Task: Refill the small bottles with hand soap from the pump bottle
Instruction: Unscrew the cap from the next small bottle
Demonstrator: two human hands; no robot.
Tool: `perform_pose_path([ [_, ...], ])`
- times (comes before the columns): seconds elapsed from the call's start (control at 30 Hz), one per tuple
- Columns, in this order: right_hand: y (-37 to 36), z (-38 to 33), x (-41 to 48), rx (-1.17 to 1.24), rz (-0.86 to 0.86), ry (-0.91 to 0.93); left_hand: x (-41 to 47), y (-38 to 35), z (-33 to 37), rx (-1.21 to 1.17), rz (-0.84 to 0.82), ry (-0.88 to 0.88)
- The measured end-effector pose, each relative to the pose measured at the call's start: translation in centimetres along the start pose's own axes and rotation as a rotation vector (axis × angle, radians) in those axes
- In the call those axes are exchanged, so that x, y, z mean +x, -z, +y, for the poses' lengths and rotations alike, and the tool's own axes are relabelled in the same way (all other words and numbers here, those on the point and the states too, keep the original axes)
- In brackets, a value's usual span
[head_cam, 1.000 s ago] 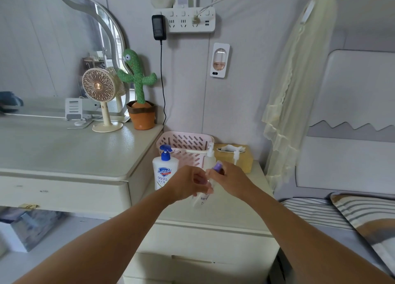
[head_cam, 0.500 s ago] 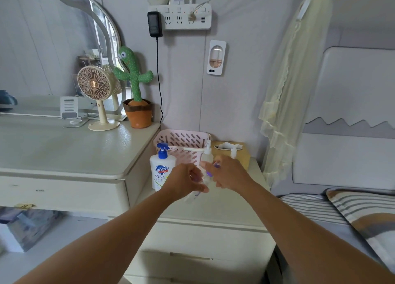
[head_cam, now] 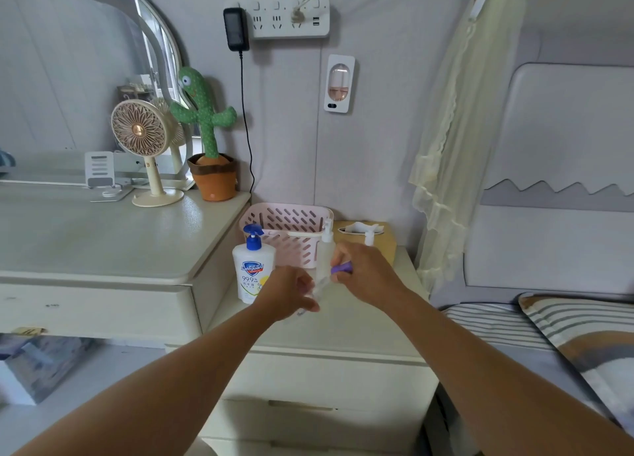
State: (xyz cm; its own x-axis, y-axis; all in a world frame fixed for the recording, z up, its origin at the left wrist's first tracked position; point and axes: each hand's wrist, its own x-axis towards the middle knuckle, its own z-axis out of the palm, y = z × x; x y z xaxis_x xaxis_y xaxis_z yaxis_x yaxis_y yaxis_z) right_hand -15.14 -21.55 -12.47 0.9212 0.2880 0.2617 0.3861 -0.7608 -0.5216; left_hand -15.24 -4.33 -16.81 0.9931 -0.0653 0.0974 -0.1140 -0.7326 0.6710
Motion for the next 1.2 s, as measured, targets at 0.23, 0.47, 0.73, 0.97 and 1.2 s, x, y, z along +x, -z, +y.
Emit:
perform_pose_path([
  [0.23, 0.9, 2.7, 0.6, 0.068, 0.247, -0.024, 1.6, -0.5, -2.6, -0.107, 0.055, 0.12],
  [0.47, -0.7, 6.0, 0.7, 0.114, 0.341, -0.172, 3.2, -1.2, -3.7, -0.28, 0.105, 0.198],
  [0.73, -6.5, 9.9, -0.1, 0.164, 0.231, -0.455, 4.4, -3.7, -3.8, -0.333, 0.145, 0.135],
  [0.97, -9.7, 12.0, 0.3, 0.247, 0.182, -0.542, 5.0, -5.4, -4.4, -0.321, 0.131, 0.105],
  [1.2, -11.9, 12.5, 0.8, 0.354, 0.22, -0.533, 5.1, -5.8, -4.4, -0.316, 0.15, 0.083],
])
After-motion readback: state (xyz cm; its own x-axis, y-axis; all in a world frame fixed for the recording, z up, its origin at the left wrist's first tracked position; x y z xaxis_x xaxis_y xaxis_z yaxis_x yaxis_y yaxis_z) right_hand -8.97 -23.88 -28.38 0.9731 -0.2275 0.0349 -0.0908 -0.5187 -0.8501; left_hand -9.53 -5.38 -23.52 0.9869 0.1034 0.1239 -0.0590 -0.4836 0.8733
